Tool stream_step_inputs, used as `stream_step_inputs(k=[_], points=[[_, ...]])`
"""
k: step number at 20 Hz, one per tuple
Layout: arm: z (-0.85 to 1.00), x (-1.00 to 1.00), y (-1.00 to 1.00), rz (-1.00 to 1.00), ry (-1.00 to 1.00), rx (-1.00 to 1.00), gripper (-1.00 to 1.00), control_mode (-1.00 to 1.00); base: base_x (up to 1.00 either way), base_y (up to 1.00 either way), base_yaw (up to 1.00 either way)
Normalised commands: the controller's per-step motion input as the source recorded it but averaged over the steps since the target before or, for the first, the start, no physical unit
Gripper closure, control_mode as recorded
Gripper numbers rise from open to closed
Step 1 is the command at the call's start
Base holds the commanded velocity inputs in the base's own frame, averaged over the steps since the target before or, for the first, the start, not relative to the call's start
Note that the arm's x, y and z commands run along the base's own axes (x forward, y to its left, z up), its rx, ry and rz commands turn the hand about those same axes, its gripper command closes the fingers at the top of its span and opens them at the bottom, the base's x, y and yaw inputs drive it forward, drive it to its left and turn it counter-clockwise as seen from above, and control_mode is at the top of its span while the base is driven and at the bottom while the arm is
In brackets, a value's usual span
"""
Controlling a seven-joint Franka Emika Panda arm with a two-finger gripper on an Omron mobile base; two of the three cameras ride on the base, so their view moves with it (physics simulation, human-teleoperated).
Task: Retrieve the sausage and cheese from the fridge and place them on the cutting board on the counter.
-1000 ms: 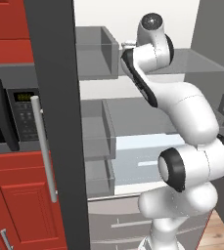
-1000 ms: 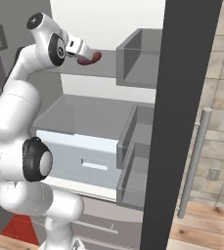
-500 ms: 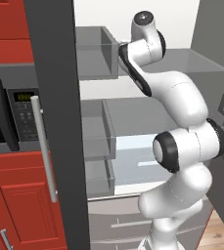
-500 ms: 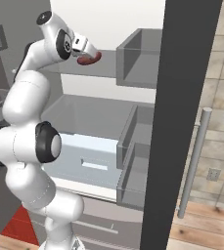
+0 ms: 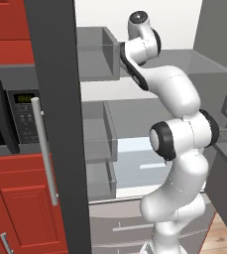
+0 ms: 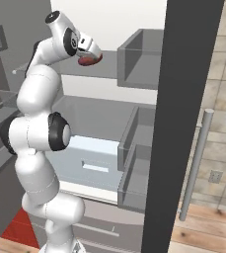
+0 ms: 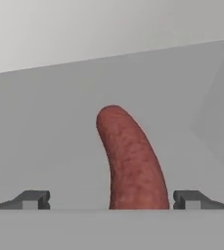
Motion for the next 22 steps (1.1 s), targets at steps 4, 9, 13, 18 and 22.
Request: stream_step_inputs(k=[4, 9, 13, 18, 22], points=[[-0.28, 0.06, 0.00, -0.02, 0.12, 0.05, -1.00, -1.00, 0.00, 0.00, 0.00], [-0.32, 0.00, 0.00, -0.01, 0.07, 0.04, -1.00, -1.00, 0.00, 0.00, 0.00], [-0.45, 0.00, 0.00, 0.00, 0.01, 0.01, -1.00, -1.00, 0.00, 0.00, 0.00], [-0.43, 0.00, 0.00, 0.00, 0.00, 0.01, 1.00, -1.00, 0.00, 0.00, 0.00], [-0.57, 0.00, 0.00, 0.00, 0.00, 0.01, 1.00, -1.00, 0.00, 0.00, 0.00]])
